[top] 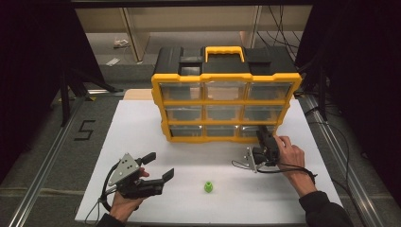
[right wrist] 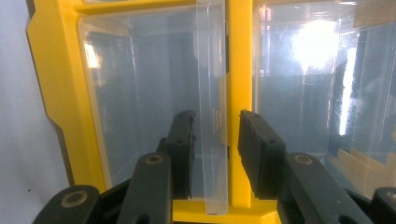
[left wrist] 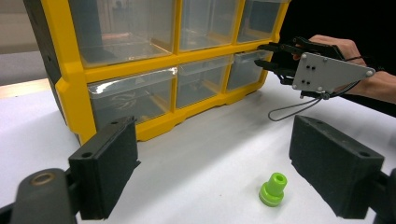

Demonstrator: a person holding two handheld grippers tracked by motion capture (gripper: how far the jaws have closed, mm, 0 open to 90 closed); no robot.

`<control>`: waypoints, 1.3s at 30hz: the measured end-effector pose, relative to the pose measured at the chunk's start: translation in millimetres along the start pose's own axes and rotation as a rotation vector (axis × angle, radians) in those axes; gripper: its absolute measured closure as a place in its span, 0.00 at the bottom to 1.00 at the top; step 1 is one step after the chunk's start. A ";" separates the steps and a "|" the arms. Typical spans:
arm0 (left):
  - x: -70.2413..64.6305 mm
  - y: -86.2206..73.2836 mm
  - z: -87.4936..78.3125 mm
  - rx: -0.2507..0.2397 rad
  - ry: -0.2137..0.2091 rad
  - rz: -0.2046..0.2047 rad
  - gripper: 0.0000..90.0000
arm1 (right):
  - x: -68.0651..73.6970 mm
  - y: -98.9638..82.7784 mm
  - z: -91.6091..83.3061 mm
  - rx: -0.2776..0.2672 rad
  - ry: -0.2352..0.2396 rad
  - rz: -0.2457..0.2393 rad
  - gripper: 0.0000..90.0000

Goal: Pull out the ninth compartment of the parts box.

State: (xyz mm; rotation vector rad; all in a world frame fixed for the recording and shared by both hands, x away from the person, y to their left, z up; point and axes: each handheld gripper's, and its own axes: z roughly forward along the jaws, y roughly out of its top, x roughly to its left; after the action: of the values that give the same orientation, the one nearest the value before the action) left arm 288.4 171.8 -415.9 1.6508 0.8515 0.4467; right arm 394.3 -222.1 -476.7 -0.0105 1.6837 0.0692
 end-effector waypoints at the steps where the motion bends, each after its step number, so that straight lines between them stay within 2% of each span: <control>1: 0.0 0.0 0.0 0.000 -0.001 0.002 0.17 | 0.0 -0.1 0.4 -0.001 -0.001 -0.005 0.75; 6: 0.0 0.0 0.0 0.002 -0.004 0.001 0.17 | 2.8 2.0 3.2 0.001 -0.005 -0.035 0.77; 8: -0.1 -0.1 0.0 0.003 -0.005 0.002 0.17 | 3.3 1.4 4.3 -0.013 -0.013 -0.038 0.78; 11: -0.3 -0.1 0.1 0.004 -0.005 0.002 0.17 | 3.0 0.8 3.2 0.013 -0.009 -0.041 0.80; 14: -0.5 0.1 0.1 0.003 -0.005 0.000 0.17 | 4.3 -0.2 4.3 -0.008 -0.025 -0.042 0.81; 19: -0.2 0.1 -0.2 0.001 -0.004 -0.001 0.17 | 4.1 0.4 2.6 0.005 -0.031 -0.050 0.81; 22: -0.5 0.2 -0.2 0.001 -0.007 0.001 0.17 | 4.0 1.1 2.7 0.002 -0.031 -0.052 0.85; 31: -0.5 0.1 0.0 0.001 -0.008 0.001 0.17 | 5.1 0.6 0.8 -0.007 -0.045 -0.064 0.87; 32: -0.4 0.1 0.0 0.000 -0.009 0.000 0.17 | 5.6 1.0 -0.5 0.006 -0.043 -0.057 0.87; 35: -0.5 0.2 -0.2 0.000 -0.009 0.001 0.17 | 6.8 0.3 0.2 -0.027 -0.057 -0.062 0.87; 39: -0.7 0.2 -0.4 0.001 -0.008 0.002 0.17 | 6.8 0.4 -3.3 -0.012 -0.050 -0.070 0.87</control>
State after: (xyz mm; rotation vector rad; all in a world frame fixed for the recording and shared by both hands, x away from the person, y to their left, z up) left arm 287.7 171.5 -415.6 1.6538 0.8445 0.4401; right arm 390.2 -221.7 -483.0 -0.0764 1.6311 0.0266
